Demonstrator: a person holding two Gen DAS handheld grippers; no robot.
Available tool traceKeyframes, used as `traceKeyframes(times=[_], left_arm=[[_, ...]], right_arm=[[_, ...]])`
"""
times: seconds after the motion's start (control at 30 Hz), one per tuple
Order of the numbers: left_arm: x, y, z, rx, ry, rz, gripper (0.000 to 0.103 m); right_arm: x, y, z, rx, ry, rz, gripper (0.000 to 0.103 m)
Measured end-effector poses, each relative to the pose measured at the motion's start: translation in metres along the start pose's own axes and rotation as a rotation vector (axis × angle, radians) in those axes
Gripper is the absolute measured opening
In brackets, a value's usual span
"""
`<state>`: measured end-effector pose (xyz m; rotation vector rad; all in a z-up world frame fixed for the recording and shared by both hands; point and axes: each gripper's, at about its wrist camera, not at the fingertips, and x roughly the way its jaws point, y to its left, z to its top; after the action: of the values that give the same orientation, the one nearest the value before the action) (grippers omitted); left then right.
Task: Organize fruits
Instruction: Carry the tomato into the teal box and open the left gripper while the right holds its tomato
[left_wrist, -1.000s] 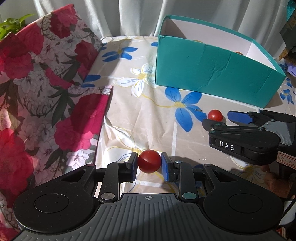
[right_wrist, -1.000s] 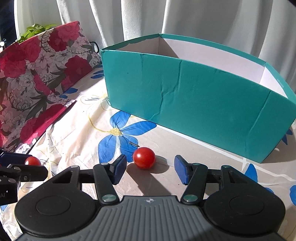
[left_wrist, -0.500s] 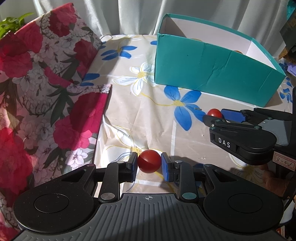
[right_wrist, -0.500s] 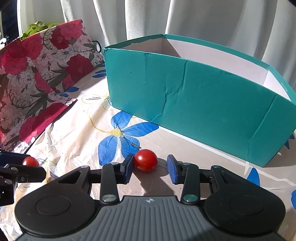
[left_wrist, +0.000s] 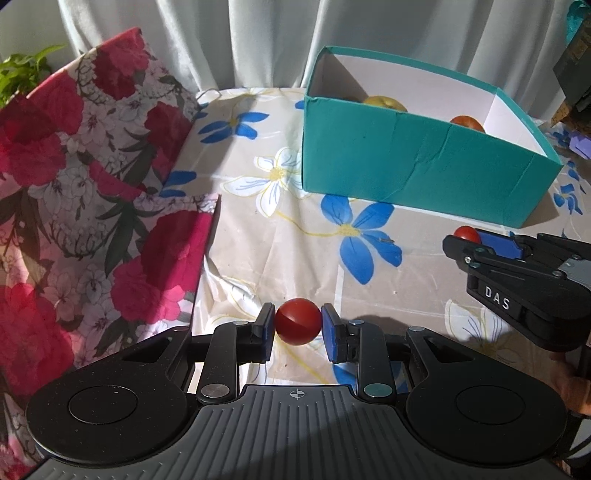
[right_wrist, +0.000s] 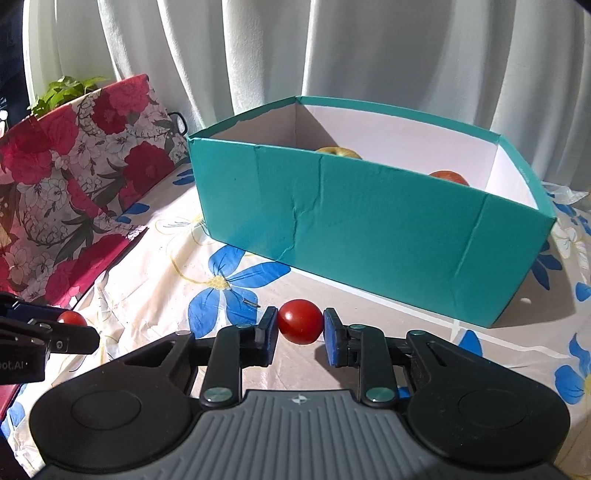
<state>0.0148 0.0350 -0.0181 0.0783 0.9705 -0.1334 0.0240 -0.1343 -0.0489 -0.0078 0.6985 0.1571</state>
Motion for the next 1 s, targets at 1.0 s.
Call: traceKeyframes(times=[1.0], left_arm=[[0.025,-0.080,0.153,0.098,-0.188,-0.059,0.030]], right_arm=[[-0.115,-0.062,-0.027,0.185,-0.157,-0.279,0.025]])
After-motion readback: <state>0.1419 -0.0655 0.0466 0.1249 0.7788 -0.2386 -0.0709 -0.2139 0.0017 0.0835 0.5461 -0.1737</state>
